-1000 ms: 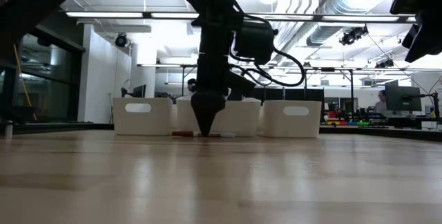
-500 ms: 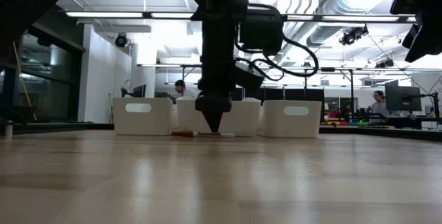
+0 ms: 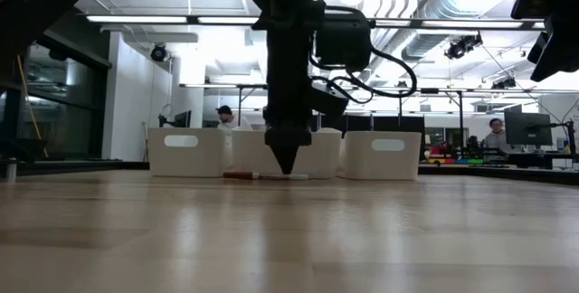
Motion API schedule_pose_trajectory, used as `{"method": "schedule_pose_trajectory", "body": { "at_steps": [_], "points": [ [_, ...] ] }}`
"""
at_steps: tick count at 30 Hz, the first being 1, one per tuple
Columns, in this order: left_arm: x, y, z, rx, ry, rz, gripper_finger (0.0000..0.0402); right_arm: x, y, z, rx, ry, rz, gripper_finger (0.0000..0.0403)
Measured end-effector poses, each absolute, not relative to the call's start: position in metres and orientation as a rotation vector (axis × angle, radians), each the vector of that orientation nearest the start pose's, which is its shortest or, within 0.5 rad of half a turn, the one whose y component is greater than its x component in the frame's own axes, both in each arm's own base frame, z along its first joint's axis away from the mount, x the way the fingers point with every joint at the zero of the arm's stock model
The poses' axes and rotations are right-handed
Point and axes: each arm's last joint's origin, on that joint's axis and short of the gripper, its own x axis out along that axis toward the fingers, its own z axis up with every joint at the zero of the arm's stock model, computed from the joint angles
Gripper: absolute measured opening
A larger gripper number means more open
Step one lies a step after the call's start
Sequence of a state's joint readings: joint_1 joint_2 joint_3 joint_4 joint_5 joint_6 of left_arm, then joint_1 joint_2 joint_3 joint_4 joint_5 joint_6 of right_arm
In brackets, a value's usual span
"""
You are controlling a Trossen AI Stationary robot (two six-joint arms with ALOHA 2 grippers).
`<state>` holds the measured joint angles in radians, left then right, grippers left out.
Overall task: Pick & Place Markers
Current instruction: Put the brown marker pen into the middle white bin
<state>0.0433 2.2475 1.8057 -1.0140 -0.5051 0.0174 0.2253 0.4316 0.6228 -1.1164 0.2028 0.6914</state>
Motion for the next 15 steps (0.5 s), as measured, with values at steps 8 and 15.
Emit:
{"method": "schedule_pose_trajectory", "body": {
  "at_steps": [8, 15],
  "points": [
    [0.4433, 0.0338, 0.1664, 0.336, 1.424, 0.431, 0.0202, 0.0667, 0.0094, 0.2427, 0.455, 0.864, -0.29, 0.0],
    [0.4443, 0.0277, 0.1659, 0.239, 1.399, 0.45, 0.0202, 0.0683, 0.0099, 0.244, 0.459, 0.846, -0.278, 0.0]
  ]
}}
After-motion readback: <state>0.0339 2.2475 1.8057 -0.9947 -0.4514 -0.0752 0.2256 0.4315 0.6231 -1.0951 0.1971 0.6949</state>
